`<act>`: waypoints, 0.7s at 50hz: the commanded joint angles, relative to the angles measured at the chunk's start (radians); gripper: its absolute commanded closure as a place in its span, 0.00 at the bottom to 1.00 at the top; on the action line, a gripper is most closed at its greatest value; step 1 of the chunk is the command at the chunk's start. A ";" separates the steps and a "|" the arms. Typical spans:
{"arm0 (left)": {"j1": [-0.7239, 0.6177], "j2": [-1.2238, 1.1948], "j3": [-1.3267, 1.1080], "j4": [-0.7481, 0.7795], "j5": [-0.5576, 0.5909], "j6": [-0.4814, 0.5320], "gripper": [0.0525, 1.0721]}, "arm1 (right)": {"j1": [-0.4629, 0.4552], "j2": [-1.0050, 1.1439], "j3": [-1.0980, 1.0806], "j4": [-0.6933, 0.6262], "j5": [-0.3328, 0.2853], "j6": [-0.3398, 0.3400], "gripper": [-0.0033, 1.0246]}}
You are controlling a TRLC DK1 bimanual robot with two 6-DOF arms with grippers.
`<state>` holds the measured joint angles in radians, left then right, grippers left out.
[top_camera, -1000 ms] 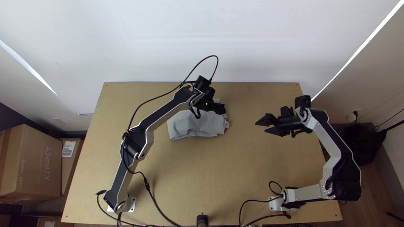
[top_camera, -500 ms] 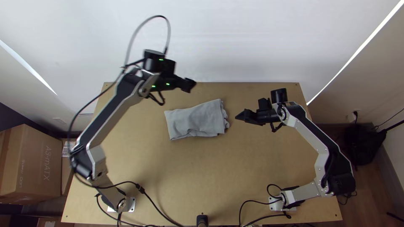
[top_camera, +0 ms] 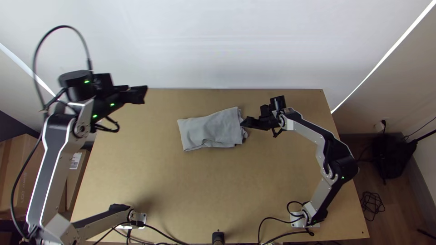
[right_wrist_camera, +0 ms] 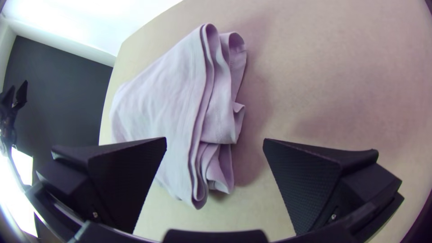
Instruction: Fold the t-shirt
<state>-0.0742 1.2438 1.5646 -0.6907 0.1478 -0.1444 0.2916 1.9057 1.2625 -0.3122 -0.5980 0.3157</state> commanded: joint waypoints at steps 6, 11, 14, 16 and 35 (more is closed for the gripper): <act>0.139 -0.159 -0.052 -0.009 -0.004 -0.001 0.04 | 0.052 0.122 0.078 0.039 0.001 0.039 0.04; 0.208 -0.201 -0.064 -0.013 -0.002 0.000 0.04 | 0.077 0.164 0.107 0.042 0.001 0.046 0.04; 0.235 -0.224 -0.081 -0.012 0.001 0.000 0.04 | 0.093 0.191 0.123 0.042 0.001 0.051 0.04; 0.249 -0.236 -0.094 -0.012 0.003 -0.001 0.04 | 0.101 0.213 0.138 0.042 0.000 0.062 0.04; 0.264 -0.297 -0.187 0.014 0.003 -0.040 0.04 | -0.011 0.222 0.155 0.033 0.026 0.122 0.98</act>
<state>0.1810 0.9722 1.4021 -0.6922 0.1482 -0.1642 0.3531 2.1212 1.4479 -0.2699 -0.6060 0.3973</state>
